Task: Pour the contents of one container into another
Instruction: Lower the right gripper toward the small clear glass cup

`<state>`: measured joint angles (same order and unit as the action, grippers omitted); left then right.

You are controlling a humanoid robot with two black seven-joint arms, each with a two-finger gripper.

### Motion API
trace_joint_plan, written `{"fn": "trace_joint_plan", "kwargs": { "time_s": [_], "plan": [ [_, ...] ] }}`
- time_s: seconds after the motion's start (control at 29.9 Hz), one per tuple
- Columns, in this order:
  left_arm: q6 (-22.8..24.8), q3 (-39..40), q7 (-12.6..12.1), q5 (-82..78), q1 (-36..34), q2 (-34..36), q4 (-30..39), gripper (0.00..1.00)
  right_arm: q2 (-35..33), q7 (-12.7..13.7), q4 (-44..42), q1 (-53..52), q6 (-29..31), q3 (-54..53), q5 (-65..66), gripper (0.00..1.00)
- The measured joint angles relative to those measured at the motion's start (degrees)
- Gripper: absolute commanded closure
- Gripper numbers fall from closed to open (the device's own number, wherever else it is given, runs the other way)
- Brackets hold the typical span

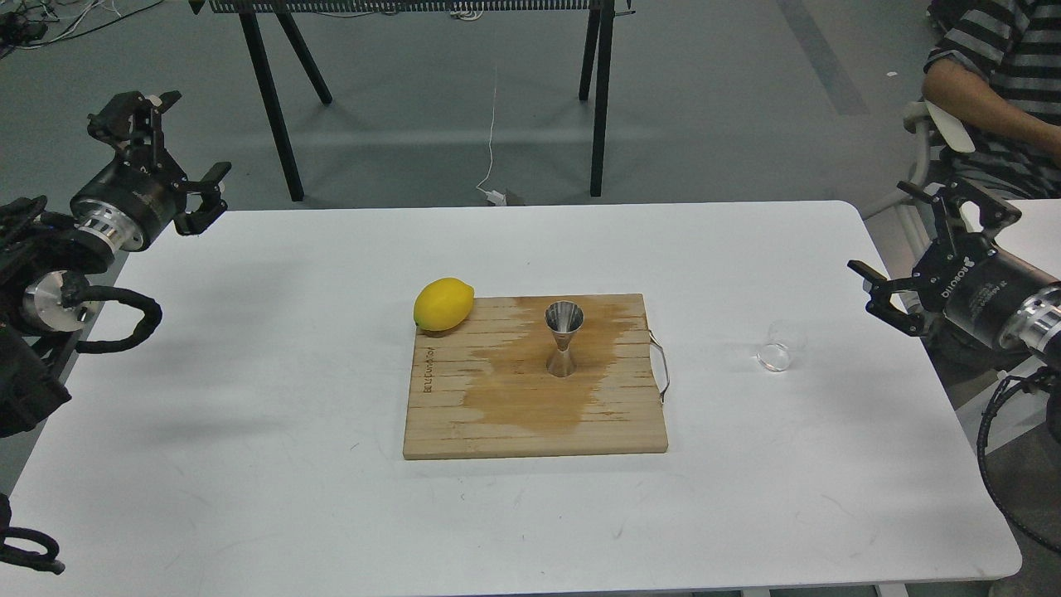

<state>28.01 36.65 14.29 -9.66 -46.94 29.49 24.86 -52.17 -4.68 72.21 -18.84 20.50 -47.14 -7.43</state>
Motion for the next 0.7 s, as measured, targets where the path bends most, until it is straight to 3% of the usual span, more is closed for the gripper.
{"fn": "trace_joint_plan", "kwargs": {
  "time_s": [0.13,0.3,0.47,0.7],
  "plan": [
    [0.0,0.0,0.0,0.0,0.0,0.1,0.0,0.01,1.4,-1.5,0.9,8.4,1.2,-5.2,-4.7,0.01],
    [0.0,0.0,0.0,0.0,0.0,0.3,0.0,0.01,5.5,-5.6,0.5,16.1,4.7,-8.1,-10.4,0.01],
    [0.0,0.0,0.0,0.0,0.0,0.8,0.0,0.01,12.4,-6.5,-0.2,19.9,7.3,-10.9,-16.5,0.01],
    [0.0,0.1,0.0,0.1,-0.1,1.3,0.1,0.01,22.1,-6.3,-1.4,20.8,0.6,-15.1,-17.4,0.01]
  ]
}}
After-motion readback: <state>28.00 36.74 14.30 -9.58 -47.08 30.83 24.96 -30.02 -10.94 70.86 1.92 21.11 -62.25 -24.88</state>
